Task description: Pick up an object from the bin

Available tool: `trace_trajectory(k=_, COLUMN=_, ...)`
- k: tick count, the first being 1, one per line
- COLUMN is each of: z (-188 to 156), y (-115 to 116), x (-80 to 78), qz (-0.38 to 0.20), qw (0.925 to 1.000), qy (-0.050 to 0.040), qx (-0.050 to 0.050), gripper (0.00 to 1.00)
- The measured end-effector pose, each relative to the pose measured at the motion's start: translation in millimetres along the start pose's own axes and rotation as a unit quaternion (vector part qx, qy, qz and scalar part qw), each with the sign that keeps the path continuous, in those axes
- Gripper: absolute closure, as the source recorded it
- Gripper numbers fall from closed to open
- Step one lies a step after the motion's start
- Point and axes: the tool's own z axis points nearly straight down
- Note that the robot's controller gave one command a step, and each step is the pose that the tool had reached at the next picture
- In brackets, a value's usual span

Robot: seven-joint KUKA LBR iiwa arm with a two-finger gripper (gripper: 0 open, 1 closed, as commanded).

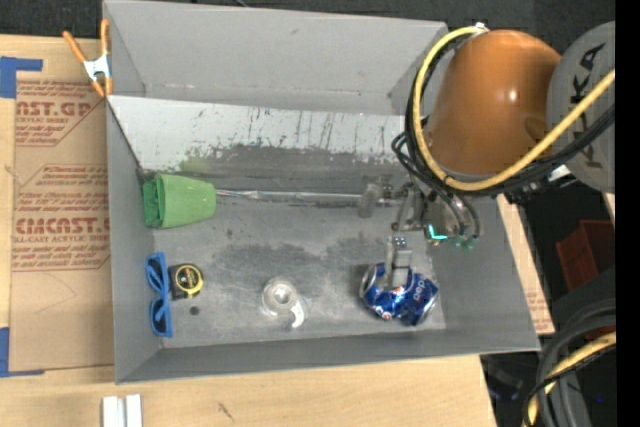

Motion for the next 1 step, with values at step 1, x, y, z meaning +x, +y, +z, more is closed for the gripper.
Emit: trace_trajectory(k=1, z=172.9, y=-92.9, x=13.4, qz=-0.117, qw=0.9930, qy=-0.0103, qx=0.002, gripper=0.00)
